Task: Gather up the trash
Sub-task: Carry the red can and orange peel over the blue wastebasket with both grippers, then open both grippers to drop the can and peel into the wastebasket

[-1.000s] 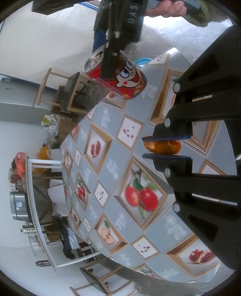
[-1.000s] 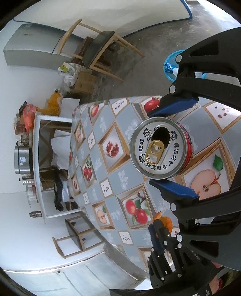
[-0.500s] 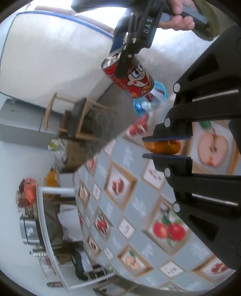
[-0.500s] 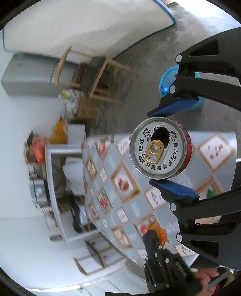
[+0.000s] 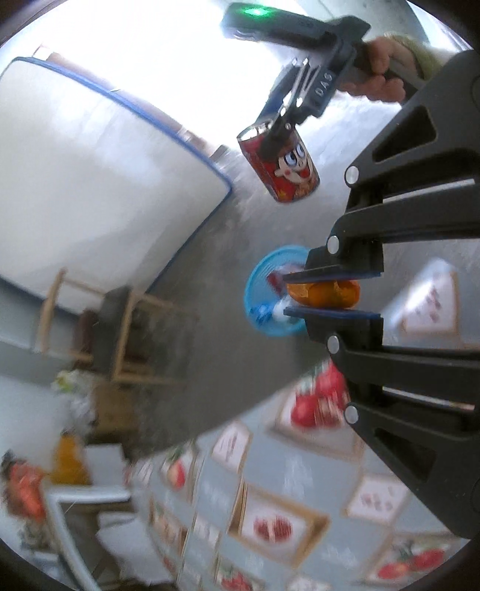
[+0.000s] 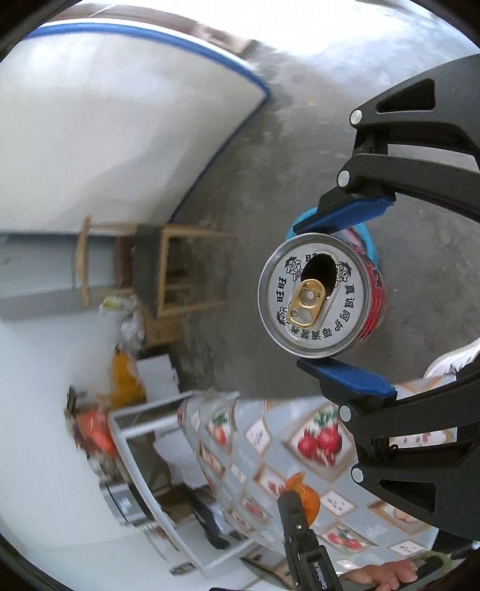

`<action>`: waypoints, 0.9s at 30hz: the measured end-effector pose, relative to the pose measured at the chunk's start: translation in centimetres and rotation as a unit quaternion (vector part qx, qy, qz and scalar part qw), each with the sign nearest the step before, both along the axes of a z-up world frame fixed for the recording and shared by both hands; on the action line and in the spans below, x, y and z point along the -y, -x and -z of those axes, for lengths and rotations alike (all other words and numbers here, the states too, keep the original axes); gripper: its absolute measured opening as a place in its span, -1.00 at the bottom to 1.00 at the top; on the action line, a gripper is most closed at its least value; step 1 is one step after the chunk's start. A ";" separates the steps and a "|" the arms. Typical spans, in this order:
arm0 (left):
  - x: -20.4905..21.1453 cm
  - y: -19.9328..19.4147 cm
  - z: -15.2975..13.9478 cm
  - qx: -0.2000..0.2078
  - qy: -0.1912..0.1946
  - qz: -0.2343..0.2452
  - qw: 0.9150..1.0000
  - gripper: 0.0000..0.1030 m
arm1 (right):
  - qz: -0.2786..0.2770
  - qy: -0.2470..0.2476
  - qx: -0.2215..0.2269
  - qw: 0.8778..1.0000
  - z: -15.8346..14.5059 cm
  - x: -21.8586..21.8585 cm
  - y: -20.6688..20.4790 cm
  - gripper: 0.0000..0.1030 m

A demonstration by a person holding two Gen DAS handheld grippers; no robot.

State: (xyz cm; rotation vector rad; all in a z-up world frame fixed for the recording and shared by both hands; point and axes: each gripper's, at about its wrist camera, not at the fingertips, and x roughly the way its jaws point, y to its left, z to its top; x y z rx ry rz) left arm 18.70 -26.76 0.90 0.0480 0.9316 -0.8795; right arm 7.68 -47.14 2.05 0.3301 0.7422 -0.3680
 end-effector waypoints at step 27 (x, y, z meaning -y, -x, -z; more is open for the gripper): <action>21.7 -10.3 13.1 -0.120 -0.070 0.036 0.990 0.23 | 0.099 -0.247 -0.098 0.959 24.3 20.1 -13.2 0.37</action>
